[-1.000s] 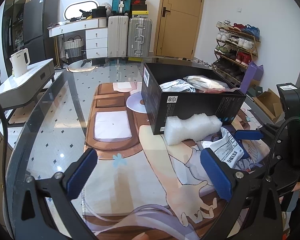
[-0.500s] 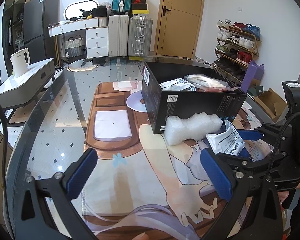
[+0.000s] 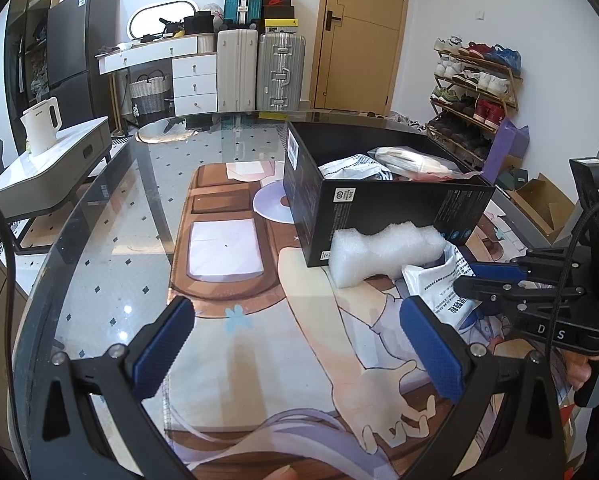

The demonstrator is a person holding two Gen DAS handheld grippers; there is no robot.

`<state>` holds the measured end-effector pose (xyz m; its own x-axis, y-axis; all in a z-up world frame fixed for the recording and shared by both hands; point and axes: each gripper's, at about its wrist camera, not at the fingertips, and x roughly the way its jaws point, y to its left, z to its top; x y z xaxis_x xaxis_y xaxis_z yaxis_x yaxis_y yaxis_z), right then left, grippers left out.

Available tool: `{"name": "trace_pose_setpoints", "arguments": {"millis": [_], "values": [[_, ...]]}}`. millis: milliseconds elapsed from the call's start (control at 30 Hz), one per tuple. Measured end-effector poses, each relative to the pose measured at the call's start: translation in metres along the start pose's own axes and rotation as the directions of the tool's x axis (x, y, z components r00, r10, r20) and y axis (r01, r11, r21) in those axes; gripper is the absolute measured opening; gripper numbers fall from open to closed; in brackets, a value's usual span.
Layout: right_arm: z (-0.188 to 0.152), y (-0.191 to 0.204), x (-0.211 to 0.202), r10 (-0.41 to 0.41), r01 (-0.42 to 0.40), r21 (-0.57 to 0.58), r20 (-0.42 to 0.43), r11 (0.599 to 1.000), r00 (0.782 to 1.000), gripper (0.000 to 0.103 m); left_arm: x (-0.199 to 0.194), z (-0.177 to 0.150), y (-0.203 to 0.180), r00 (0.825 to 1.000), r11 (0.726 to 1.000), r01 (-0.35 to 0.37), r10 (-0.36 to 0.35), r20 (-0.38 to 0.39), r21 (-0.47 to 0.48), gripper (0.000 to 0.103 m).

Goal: Organize soft objects
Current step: 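Lift the second sachet with the right tool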

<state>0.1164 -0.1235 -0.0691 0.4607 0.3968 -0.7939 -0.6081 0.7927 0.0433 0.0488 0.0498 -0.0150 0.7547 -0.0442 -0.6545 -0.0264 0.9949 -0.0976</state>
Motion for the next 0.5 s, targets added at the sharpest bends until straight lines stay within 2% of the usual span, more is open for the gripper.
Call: {"name": "trace_pose_setpoints", "arguments": {"millis": [100,133,167,233,300,367,433,500], "values": [[0.001,-0.008,-0.005,0.002,-0.003,0.045,0.016,0.999,1.0,0.027,0.0,0.0,0.0,1.0,1.0,0.003,-0.003,-0.002,-0.001,0.103],[0.002,-0.009,-0.006,0.001,-0.001,0.048,0.018,0.999,1.0,0.034,0.0,0.0,0.0,1.0,1.0,0.002,-0.002,-0.001,-0.001,0.103],[0.002,-0.009,-0.007,-0.002,0.001,0.05,0.021,0.999,1.0,0.048,-0.001,0.0,0.0,1.0,1.0,0.003,-0.003,0.001,-0.003,0.103],[0.002,-0.007,-0.008,-0.005,0.004,0.049,0.029,0.999,1.0,0.062,0.0,0.0,-0.001,1.0,1.0,0.005,-0.005,-0.001,-0.003,0.103],[0.004,0.0,-0.009,0.003,-0.004,0.034,0.036,0.999,0.999,0.066,0.0,0.0,0.0,1.0,1.0,0.009,-0.009,0.0,-0.005,0.103],[0.006,0.005,-0.007,0.01,-0.011,0.021,0.034,1.0,0.999,0.08,-0.001,0.001,0.0,1.0,1.0,0.013,-0.013,0.002,-0.01,0.103],[0.008,0.014,-0.004,0.002,-0.002,-0.001,0.035,1.0,0.999,0.086,-0.001,0.002,0.001,1.0,1.0,0.018,-0.018,0.003,-0.016,0.103],[0.009,0.018,0.0,0.02,-0.019,-0.007,0.029,1.0,0.999,0.086,-0.002,0.002,0.002,1.0,0.999,0.023,-0.023,0.006,-0.023,0.103]]}}
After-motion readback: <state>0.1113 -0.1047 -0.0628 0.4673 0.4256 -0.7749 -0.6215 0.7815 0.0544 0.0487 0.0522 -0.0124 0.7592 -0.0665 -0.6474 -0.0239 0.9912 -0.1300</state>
